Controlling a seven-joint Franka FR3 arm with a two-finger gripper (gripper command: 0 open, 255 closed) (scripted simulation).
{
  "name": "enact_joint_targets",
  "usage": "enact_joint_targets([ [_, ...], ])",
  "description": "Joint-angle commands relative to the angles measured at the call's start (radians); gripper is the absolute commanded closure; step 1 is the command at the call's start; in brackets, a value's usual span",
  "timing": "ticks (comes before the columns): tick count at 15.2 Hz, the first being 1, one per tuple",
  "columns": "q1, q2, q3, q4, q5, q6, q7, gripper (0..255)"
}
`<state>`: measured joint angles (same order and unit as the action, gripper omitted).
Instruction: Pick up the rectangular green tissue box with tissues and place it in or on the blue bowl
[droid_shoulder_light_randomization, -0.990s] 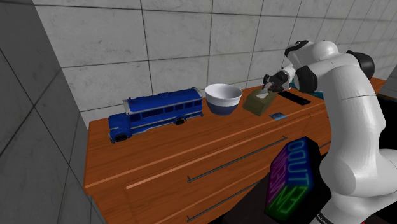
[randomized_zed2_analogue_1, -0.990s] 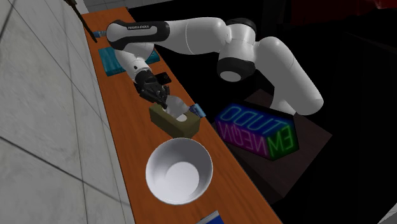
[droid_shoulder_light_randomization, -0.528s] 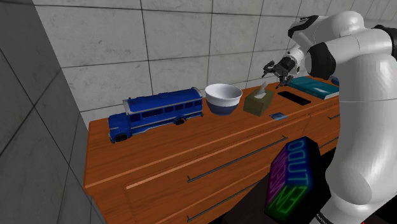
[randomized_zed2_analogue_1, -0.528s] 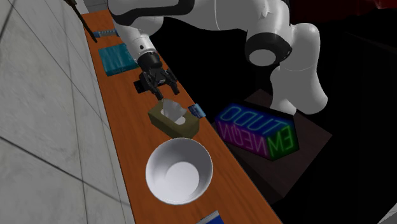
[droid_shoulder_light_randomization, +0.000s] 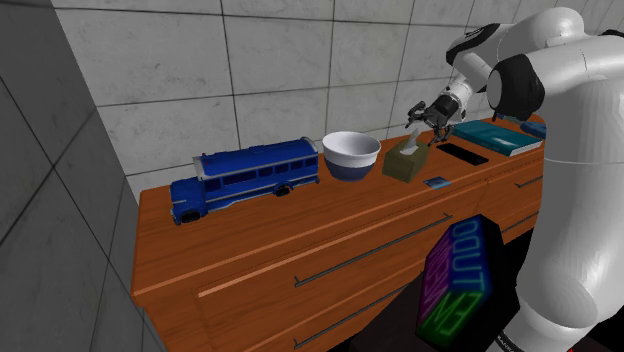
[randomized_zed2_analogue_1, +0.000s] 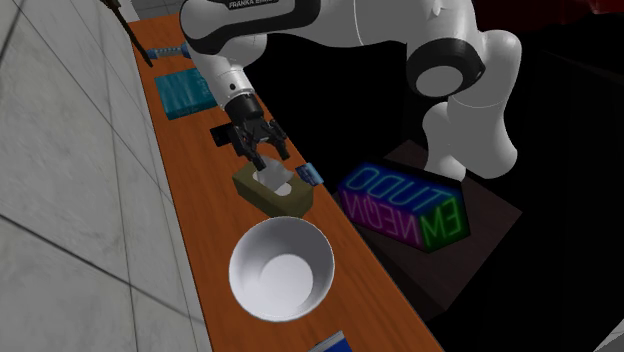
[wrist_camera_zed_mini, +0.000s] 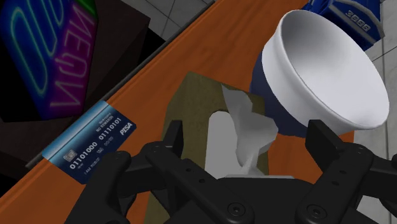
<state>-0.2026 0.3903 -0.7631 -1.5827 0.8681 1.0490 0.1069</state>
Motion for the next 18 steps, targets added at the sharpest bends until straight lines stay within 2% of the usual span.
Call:
enact_joint_targets([
  [1, 0.005, -0.005, 0.000, -0.009, -0.002, 0.006, 0.000, 0],
  [6, 0.005, -0.005, 0.000, -0.009, -0.002, 0.006, 0.000, 0],
  [7, 0.005, -0.005, 0.000, -0.009, -0.002, 0.006, 0.000, 255],
  [18, 0.002, -0.011, -0.001, 0.009, 0.001, -0.010, 0.016, 255],
])
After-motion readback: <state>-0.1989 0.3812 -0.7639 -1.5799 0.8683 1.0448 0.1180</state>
